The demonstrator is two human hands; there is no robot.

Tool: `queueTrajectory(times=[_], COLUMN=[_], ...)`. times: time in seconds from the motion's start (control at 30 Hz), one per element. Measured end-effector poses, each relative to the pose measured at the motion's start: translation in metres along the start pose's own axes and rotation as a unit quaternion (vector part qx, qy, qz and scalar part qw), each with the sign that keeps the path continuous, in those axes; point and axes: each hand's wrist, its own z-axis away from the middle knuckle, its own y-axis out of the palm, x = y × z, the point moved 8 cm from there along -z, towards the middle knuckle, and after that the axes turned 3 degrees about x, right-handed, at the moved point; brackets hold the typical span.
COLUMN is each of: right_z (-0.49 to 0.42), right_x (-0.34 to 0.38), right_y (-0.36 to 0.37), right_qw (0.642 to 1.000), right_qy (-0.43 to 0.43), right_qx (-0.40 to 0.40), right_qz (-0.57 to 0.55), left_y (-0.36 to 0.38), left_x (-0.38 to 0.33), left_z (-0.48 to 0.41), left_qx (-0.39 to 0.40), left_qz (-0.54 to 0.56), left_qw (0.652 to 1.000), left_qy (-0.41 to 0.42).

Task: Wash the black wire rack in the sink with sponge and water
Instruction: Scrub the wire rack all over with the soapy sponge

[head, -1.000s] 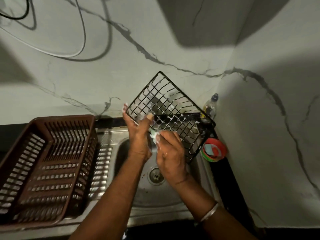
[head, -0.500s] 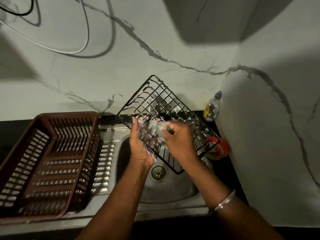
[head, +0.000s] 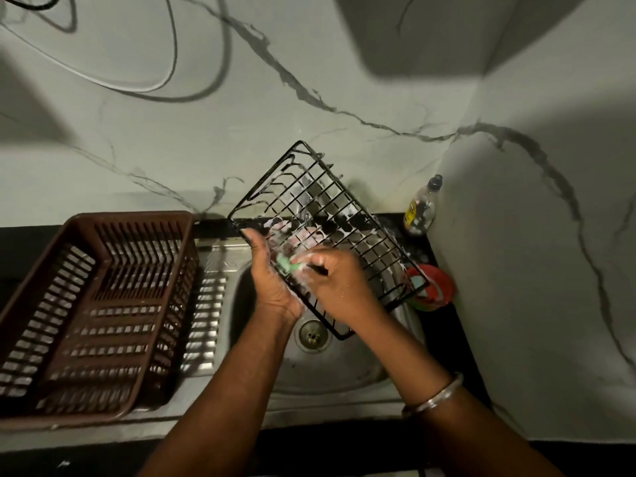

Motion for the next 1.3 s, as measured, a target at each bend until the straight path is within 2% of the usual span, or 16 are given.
queueTrajectory(times=[0.1, 0.23, 0.3, 0.37, 0.4, 0.47, 0.57, 0.63, 0.73, 0.83, 0.97, 1.03, 1.13, 1.23, 1.3], right_z=[0.001, 0.002, 0.0, 0.005, 0.008, 0.01, 0.011, 0.014, 0.013, 0.012, 0.007, 0.0, 0.0, 0.002, 0.0], right_x=[-0.003, -0.008, -0.013, -0.006, -0.003, -0.005, -0.004, 0.003, 0.002, 0.007, 0.002, -0.008, 0.001, -0.005, -0.013], right_y=[-0.006, -0.001, -0.005, -0.004, 0.001, 0.005, -0.001, 0.001, 0.008, 0.002, 0.008, 0.006, 0.007, 0.004, 0.002], right_qw=[0.997, 0.999, 0.998, 0.996, 0.997, 0.999, 0.998, 0.999, 0.999, 0.999, 1.0, 0.997, 0.99, 0.998, 0.994], right_qy=[0.015, 0.036, 0.06, 0.051, 0.04, 0.045, 0.06, 0.04, 0.025, 0.018, 0.011, 0.04, 0.027, 0.023, 0.056], right_qx=[-0.055, 0.008, -0.025, -0.044, -0.03, 0.004, -0.029, -0.03, 0.004, -0.047, 0.015, -0.021, -0.06, -0.001, 0.0], right_qz=[0.049, -0.007, 0.022, 0.06, 0.056, 0.006, 0.007, 0.008, -0.03, 0.02, 0.007, 0.07, 0.122, 0.064, 0.09], left_y=[0.005, 0.0, -0.006, 0.0, 0.002, -0.002, -0.008, -0.005, 0.004, 0.006, 0.005, 0.001, 0.011, 0.009, 0.006], left_x=[0.001, -0.001, 0.003, 0.004, 0.004, 0.002, 0.001, -0.002, -0.012, -0.013, -0.01, -0.004, -0.001, -0.007, -0.006], left_z=[-0.003, -0.006, -0.009, -0.009, -0.009, -0.013, -0.014, -0.015, -0.014, -0.015, -0.016, -0.016, -0.013, -0.015, -0.015], left_qx=[0.032, -0.002, -0.015, 0.016, 0.03, 0.011, -0.016, 0.005, 0.046, 0.039, 0.045, 0.032, 0.032, 0.03, 0.03], left_qz=[-0.012, -0.01, -0.017, -0.002, 0.018, 0.024, 0.0, -0.016, 0.016, 0.009, 0.02, 0.024, 0.012, 0.004, 0.019], left_qw=[0.999, 1.0, 1.0, 1.0, 0.999, 1.0, 1.0, 1.0, 0.999, 0.998, 0.998, 0.999, 0.999, 0.999, 0.999], left_qy=[0.01, 0.001, -0.013, -0.006, -0.004, -0.003, -0.005, 0.015, 0.021, 0.041, 0.027, 0.019, 0.023, 0.023, 0.014])
